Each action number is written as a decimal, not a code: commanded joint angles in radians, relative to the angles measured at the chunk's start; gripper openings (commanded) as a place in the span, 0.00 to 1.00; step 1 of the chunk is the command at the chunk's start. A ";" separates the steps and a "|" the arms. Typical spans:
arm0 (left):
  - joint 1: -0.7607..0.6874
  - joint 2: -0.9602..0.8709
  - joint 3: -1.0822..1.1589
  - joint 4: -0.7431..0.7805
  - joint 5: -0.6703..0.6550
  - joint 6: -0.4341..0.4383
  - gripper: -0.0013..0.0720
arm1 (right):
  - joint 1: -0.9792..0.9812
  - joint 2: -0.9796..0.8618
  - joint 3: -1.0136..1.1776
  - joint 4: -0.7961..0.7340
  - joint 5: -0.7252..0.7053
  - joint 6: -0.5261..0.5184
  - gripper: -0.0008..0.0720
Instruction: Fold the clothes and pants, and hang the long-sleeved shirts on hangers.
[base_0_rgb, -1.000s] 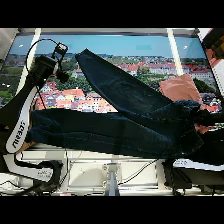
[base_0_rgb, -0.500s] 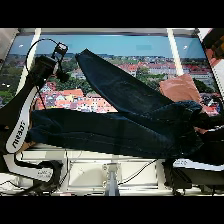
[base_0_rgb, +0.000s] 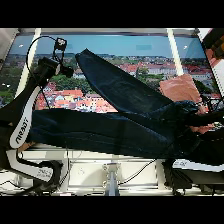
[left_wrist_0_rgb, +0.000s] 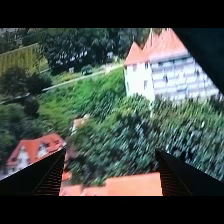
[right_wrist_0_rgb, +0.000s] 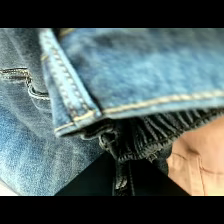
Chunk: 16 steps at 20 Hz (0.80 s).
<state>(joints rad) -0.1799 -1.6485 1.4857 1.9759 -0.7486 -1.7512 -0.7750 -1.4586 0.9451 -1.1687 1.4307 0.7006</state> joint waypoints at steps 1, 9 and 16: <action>0.058 -0.043 0.002 -0.186 0.185 -0.138 0.84 | 0.024 0.002 -0.002 0.012 -0.017 -0.014 0.06; 0.219 -0.211 0.161 -1.109 0.042 0.392 0.84 | 0.024 0.002 -0.002 0.013 -0.029 -0.014 0.06; 0.126 -0.330 0.206 -1.116 -0.058 0.437 0.84 | 0.024 0.002 -0.002 0.014 -0.027 -0.011 0.06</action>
<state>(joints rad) -0.0223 -1.9423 1.6779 0.9100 -0.7418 -1.3712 -0.7517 -1.4567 0.9436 -1.1549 1.4048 0.6868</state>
